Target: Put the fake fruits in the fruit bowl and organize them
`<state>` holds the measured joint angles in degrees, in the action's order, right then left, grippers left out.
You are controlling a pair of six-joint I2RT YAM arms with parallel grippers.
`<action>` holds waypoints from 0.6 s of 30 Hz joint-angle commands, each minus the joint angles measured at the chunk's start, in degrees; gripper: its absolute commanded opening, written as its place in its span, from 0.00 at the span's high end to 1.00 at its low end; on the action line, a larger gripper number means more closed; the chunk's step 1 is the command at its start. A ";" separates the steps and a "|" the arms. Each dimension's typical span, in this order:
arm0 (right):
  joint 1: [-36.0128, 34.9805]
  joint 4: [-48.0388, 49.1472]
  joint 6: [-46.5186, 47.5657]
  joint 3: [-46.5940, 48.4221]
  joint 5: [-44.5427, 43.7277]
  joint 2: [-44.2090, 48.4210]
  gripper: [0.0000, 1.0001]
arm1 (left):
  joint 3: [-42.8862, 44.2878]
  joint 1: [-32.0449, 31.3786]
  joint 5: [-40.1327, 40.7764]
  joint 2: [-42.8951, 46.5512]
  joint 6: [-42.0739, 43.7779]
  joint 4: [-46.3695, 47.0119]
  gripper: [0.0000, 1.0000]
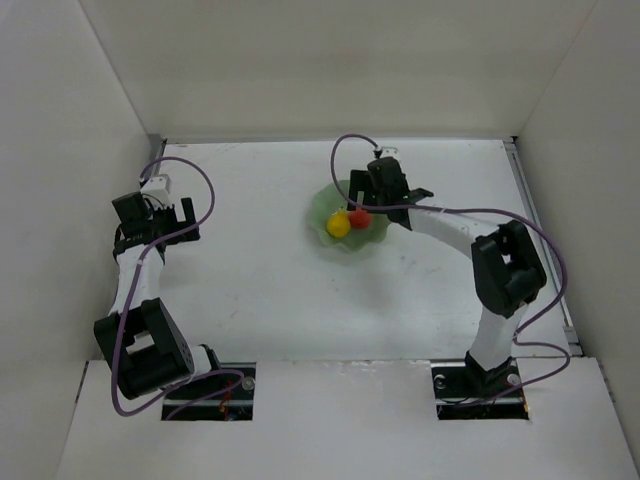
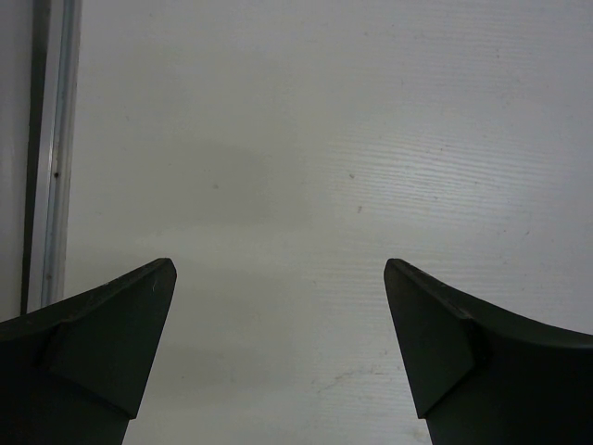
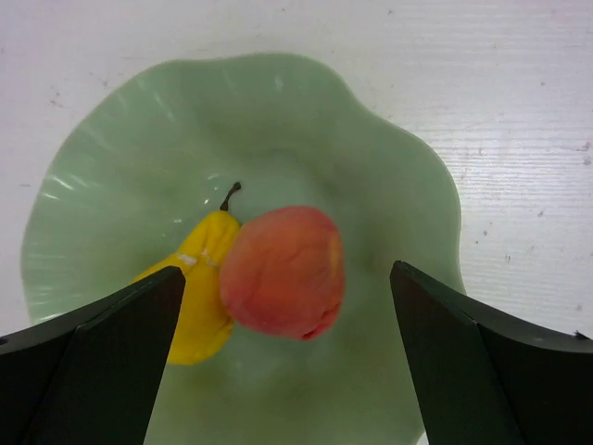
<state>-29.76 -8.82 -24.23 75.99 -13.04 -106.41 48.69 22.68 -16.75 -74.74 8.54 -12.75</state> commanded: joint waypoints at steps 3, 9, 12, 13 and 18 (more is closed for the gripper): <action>0.62 2.14 -0.20 -0.40 -0.06 9.98 0.00 | -0.61 0.04 -0.74 1.70 0.69 1.50 0.00; 10.70 4.95 -4.15 -8.64 0.29 23.42 0.00 | -0.35 0.31 0.14 2.14 -1.58 1.94 0.00; 20.80 4.17 -6.00 -14.27 2.39 27.56 0.00 | 0.53 0.39 1.20 1.71 -6.67 2.29 0.00; 24.49 3.29 -6.44 -16.11 3.53 28.62 0.00 | 0.79 0.66 1.20 1.35 -7.99 2.47 0.00; 39.97 2.05 -7.68 -25.52 8.72 33.98 0.00 | 2.11 0.84 1.20 -0.05 -9.76 1.07 0.00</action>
<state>6.37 -5.39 -30.04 54.39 -8.67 -75.09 48.71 23.14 -15.64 -74.76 1.72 -12.67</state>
